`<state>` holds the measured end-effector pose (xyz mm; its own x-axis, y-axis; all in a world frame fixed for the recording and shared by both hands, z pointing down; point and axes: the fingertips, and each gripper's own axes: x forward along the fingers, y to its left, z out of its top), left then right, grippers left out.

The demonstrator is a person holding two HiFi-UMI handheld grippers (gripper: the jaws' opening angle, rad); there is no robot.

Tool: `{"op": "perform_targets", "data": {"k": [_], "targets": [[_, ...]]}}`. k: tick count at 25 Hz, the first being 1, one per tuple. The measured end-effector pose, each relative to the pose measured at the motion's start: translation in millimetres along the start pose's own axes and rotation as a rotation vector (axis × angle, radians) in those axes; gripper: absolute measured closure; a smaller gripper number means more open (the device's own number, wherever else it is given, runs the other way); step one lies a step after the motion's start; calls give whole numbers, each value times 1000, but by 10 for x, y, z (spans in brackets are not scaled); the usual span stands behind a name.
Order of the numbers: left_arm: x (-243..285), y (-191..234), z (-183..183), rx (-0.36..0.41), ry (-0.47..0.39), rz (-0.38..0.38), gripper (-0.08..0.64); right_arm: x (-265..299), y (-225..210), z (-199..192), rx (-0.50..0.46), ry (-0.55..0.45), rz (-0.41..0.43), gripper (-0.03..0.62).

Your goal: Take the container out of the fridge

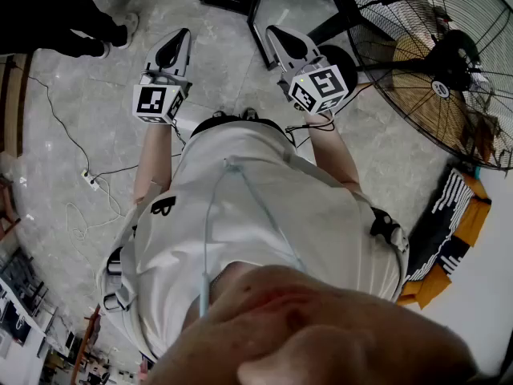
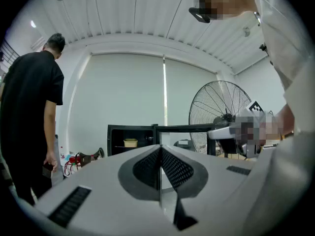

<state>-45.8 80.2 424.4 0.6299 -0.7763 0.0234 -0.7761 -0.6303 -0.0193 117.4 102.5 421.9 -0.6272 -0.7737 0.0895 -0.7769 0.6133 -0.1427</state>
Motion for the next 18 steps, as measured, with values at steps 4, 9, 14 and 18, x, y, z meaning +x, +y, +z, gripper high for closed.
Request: {"op": "perform_targets", "data": {"k": [4,9,14,18], "targets": [[-38,-8,29,6,-27,-5,551,-25,45,18,-12,-3,4,577],[-120,-58,31,17,-17,-19,551,-82,170,-5,16,-4,20,577],[-73,-128,68,19,-29,-35,551,-93,159,40,6,-16,36,575],[-90,-107,52,16,-31,-32,551,-44,181,33,15,-18,60,574]]}}
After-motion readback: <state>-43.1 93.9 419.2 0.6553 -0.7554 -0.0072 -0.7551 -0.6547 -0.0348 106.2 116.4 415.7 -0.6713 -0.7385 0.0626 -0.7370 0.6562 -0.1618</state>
